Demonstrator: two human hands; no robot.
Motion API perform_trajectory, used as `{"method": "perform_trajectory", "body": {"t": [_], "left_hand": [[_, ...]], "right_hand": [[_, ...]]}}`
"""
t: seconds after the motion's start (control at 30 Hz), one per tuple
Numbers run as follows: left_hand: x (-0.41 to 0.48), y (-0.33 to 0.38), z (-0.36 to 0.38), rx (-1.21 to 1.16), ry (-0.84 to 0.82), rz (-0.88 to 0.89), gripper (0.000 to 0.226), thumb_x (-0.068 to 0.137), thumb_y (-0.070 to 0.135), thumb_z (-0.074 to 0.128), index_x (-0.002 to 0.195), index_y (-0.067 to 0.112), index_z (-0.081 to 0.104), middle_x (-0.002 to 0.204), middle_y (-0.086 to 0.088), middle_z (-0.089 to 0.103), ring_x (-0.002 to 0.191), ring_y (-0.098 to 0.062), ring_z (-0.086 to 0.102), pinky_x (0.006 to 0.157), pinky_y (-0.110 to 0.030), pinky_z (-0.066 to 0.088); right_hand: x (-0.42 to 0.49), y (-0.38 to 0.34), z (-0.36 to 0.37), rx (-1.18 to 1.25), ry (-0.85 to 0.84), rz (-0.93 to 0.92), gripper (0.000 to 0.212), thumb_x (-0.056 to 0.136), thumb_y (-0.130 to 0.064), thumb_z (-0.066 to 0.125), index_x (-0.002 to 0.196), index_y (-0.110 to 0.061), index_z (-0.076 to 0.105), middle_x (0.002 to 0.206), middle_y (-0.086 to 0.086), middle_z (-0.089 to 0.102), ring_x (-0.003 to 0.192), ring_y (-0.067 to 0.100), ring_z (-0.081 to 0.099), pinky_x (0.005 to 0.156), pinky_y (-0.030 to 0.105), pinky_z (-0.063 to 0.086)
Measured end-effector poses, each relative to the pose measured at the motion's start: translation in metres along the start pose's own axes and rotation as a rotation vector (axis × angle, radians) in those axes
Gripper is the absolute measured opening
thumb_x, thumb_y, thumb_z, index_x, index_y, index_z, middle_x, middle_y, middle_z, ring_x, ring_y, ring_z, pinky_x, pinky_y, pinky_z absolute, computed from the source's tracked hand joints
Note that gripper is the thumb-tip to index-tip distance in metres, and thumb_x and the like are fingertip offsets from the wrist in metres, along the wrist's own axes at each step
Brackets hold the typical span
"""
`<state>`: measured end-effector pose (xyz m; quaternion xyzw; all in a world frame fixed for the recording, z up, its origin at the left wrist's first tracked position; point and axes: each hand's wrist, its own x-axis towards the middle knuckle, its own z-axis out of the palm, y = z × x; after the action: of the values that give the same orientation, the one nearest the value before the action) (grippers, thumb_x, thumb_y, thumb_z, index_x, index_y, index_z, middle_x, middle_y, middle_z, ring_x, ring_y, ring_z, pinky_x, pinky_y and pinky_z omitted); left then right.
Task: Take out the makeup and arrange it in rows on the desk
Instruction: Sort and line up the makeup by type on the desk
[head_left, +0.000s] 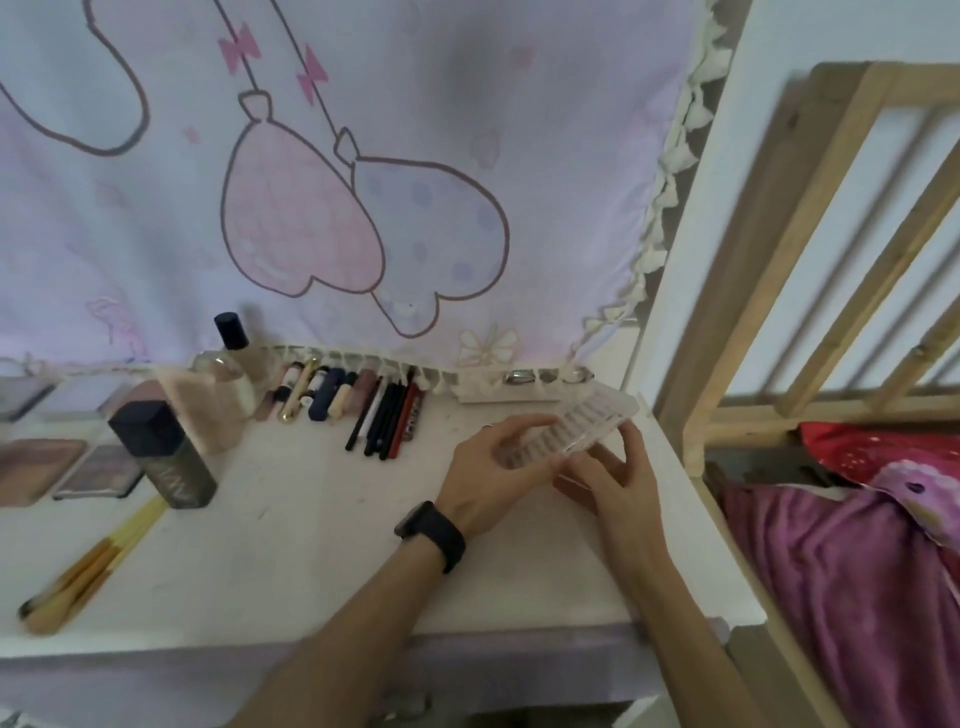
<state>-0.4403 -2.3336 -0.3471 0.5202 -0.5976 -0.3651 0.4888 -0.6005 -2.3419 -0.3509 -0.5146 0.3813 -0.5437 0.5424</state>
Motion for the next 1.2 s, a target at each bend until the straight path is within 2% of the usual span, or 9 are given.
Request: {"method": "perform_trajectory", "body": {"t": [0.17,0.3,0.4,0.6,0.7,0.9,1.0,1.1,1.2], "left_hand": [[0.005,0.009,-0.014,0.121,-0.195,-0.089,0.052,0.068,0.072,0.066,0.117,0.056,0.064,0.124,0.015,0.064,0.117,-0.001,0.056,0.100,-0.024,0.046],[0.017,0.024,-0.021,0.168,-0.273,-0.175,0.049,0.067,0.076,0.063,0.113,0.058,0.066,0.117,0.012,0.069,0.105,-0.003,0.065,0.099,-0.031,0.052],[0.020,0.028,-0.024,0.203,-0.310,-0.196,0.047,0.068,0.078,0.063,0.111,0.060,0.065,0.112,0.012,0.072,0.107,-0.003,0.064,0.102,-0.032,0.047],[0.024,0.037,-0.030,0.060,-0.292,-0.295,0.032,0.088,0.055,0.065,0.116,0.040,0.070,0.105,0.016,0.074,0.102,-0.009,0.069,0.090,-0.027,0.054],[0.035,0.050,-0.042,0.031,-0.224,-0.380,0.035,0.087,0.054,0.068,0.114,0.032,0.072,0.102,0.010,0.076,0.092,-0.014,0.074,0.082,-0.037,0.060],[0.037,0.065,-0.038,0.305,-0.143,-0.208,0.029,0.099,0.045,0.055,0.111,0.023,0.069,0.098,0.007,0.074,0.082,-0.013,0.073,0.069,-0.039,0.060],[0.038,0.064,-0.032,0.349,-0.158,-0.173,0.019,0.101,0.031,0.055,0.112,0.020,0.067,0.102,0.004,0.072,0.085,-0.017,0.072,0.065,-0.030,0.057],[0.040,0.066,-0.024,0.277,-0.117,-0.126,0.018,0.100,0.016,0.056,0.112,0.011,0.068,0.102,0.004,0.068,0.082,-0.010,0.065,0.055,-0.009,0.046],[0.046,0.068,-0.013,0.289,-0.059,-0.026,0.012,0.097,0.016,0.061,0.101,0.022,0.070,0.094,0.003,0.069,0.082,-0.015,0.067,0.059,-0.011,0.045]], "right_hand": [[0.001,0.002,-0.003,0.021,-0.013,-0.044,0.078,0.075,-0.022,0.073,0.135,-0.057,0.038,0.135,0.009,0.061,0.123,0.025,0.061,0.102,0.051,0.051],[0.000,0.000,-0.004,0.108,-0.008,-0.021,0.074,0.070,-0.024,0.075,0.138,-0.035,0.048,0.123,0.016,0.067,0.115,0.033,0.065,0.088,0.043,0.057],[-0.002,-0.002,-0.003,0.130,-0.010,-0.011,0.068,0.075,-0.017,0.072,0.138,-0.017,0.047,0.118,0.023,0.068,0.114,0.043,0.064,0.093,0.052,0.055],[-0.005,-0.003,-0.007,0.178,0.052,0.045,0.084,0.079,-0.006,0.066,0.150,-0.034,0.032,0.114,0.014,0.072,0.109,0.034,0.068,0.088,0.047,0.057],[-0.006,-0.001,-0.012,0.150,0.083,0.087,0.070,0.088,0.005,0.063,0.144,-0.030,0.038,0.116,0.015,0.071,0.108,0.032,0.069,0.086,0.044,0.057],[-0.020,-0.011,-0.018,0.066,0.123,0.205,0.048,0.089,-0.012,0.072,0.128,-0.022,0.045,0.101,0.007,0.077,0.094,0.028,0.074,0.083,0.037,0.058],[-0.035,-0.016,-0.029,-0.227,0.189,0.198,0.052,0.088,-0.039,0.073,0.131,-0.027,0.048,0.104,-0.002,0.074,0.091,0.013,0.072,0.081,0.026,0.055],[-0.050,-0.021,-0.034,-0.593,0.234,0.154,0.055,0.089,-0.041,0.071,0.136,-0.026,0.046,0.096,-0.018,0.060,0.085,-0.004,0.057,0.066,0.010,0.040],[-0.057,-0.018,-0.038,-0.898,0.294,0.128,0.065,0.088,-0.046,0.070,0.142,-0.019,0.046,0.123,-0.004,0.062,0.117,0.015,0.051,0.093,0.026,0.044]]}}
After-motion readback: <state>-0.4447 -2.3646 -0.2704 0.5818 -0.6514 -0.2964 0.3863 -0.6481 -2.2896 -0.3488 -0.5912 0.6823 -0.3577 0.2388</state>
